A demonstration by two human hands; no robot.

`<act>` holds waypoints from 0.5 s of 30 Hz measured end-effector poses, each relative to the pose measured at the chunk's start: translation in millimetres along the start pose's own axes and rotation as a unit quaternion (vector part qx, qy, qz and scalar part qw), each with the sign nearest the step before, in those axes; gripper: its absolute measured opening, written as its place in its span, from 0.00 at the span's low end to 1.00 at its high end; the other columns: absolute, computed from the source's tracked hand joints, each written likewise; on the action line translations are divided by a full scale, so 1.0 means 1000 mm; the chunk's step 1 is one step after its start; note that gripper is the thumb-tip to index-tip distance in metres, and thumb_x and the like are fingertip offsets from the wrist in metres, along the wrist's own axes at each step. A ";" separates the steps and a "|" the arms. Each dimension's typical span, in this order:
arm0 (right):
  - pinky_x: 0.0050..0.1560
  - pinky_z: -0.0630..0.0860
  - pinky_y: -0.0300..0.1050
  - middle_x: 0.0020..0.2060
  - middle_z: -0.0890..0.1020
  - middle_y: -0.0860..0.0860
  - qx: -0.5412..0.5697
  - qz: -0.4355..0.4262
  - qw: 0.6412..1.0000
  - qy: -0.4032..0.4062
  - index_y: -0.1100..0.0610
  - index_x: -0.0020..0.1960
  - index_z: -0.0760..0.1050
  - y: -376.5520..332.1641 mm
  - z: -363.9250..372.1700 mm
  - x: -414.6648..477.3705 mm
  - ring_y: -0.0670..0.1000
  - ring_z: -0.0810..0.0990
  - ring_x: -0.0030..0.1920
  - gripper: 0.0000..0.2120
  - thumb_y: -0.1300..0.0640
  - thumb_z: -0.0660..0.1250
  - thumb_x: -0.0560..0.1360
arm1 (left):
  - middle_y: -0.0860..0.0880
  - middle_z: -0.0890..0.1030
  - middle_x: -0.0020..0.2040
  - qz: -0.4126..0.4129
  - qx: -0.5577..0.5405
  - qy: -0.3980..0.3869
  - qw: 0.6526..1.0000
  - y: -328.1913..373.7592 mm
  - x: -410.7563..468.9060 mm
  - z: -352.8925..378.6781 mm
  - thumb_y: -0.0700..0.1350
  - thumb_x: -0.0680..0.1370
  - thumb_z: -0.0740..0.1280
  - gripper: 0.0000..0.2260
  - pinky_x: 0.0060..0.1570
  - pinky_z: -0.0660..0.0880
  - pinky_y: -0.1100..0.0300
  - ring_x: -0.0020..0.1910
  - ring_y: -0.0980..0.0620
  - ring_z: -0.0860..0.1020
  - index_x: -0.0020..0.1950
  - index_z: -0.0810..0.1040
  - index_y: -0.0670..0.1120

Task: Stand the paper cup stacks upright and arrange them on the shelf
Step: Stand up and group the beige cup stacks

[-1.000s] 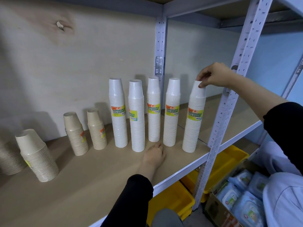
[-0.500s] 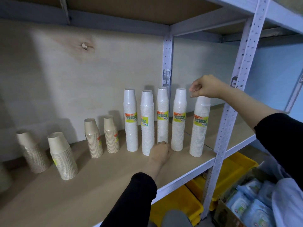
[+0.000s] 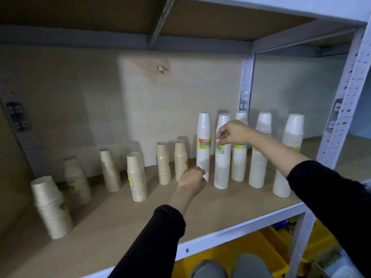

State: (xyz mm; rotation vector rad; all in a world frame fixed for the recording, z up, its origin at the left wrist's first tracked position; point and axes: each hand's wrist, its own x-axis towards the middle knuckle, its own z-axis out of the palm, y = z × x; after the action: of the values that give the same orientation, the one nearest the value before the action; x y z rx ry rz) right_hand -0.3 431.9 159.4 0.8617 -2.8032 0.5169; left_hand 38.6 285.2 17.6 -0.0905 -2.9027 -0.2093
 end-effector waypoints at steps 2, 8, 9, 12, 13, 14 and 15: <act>0.41 0.71 0.33 0.42 0.83 0.56 0.015 -0.014 1.000 -0.015 0.63 0.50 0.81 -0.014 0.013 0.009 0.46 0.77 0.43 0.10 0.63 0.71 0.69 | 0.43 0.76 0.64 -0.038 0.002 0.008 0.999 -0.025 -0.004 -0.016 0.43 0.79 0.57 0.15 0.57 0.73 0.52 0.61 0.42 0.75 0.64 0.73 0.43; 0.45 0.71 0.37 0.47 0.84 0.58 0.040 -0.041 0.998 -0.037 0.64 0.49 0.81 -0.045 0.050 0.042 0.51 0.78 0.45 0.09 0.63 0.70 0.69 | 0.43 0.75 0.64 -0.112 -0.018 0.051 0.992 -0.081 -0.002 -0.060 0.40 0.78 0.58 0.15 0.57 0.72 0.52 0.63 0.43 0.74 0.63 0.74 0.42; 0.47 0.71 0.38 0.48 0.84 0.58 0.041 -0.042 0.998 -0.036 0.64 0.50 0.81 -0.049 0.056 0.049 0.51 0.79 0.47 0.10 0.63 0.69 0.69 | 0.43 0.74 0.65 -0.113 -0.016 0.059 0.992 -0.086 0.001 -0.066 0.38 0.77 0.59 0.16 0.59 0.72 0.52 0.64 0.43 0.73 0.65 0.73 0.42; 0.47 0.71 0.37 0.51 0.84 0.58 0.039 -0.042 0.998 -0.037 0.64 0.51 0.81 -0.058 0.073 0.067 0.55 0.81 0.53 0.10 0.64 0.67 0.70 | 0.42 0.73 0.66 -0.103 -0.011 0.073 0.992 -0.098 0.015 -0.082 0.35 0.76 0.59 0.18 0.62 0.70 0.53 0.65 0.42 0.71 0.66 0.72 0.41; 0.47 0.70 0.36 0.51 0.84 0.58 0.039 -0.040 0.998 -0.033 0.64 0.51 0.81 -0.060 0.078 0.073 0.55 0.80 0.53 0.11 0.64 0.66 0.70 | 0.42 0.73 0.66 -0.099 -0.009 0.074 0.992 -0.101 0.021 -0.087 0.35 0.76 0.59 0.19 0.63 0.70 0.53 0.65 0.43 0.71 0.67 0.72 0.41; 0.48 0.70 0.36 0.52 0.83 0.58 0.040 -0.038 0.998 -0.027 0.64 0.52 0.80 -0.061 0.083 0.079 0.55 0.80 0.54 0.11 0.64 0.66 0.71 | 0.42 0.73 0.66 -0.097 -0.007 0.077 0.992 -0.104 0.027 -0.090 0.36 0.77 0.59 0.18 0.64 0.70 0.53 0.66 0.43 0.71 0.67 0.72 0.41; 0.52 0.71 0.37 0.53 0.83 0.58 0.039 -0.036 0.998 -0.021 0.63 0.52 0.80 -0.061 0.086 0.085 0.55 0.79 0.56 0.11 0.64 0.65 0.71 | 0.42 0.73 0.66 -0.096 -0.004 0.080 0.992 -0.106 0.033 -0.093 0.36 0.77 0.59 0.18 0.64 0.70 0.53 0.66 0.43 0.71 0.67 0.72 0.41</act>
State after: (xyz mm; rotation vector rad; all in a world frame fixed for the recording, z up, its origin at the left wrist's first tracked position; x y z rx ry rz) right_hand -39.9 308.8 118.1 0.9971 -2.7933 0.6069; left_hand 18.8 167.9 101.0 0.1975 -2.7485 -0.2479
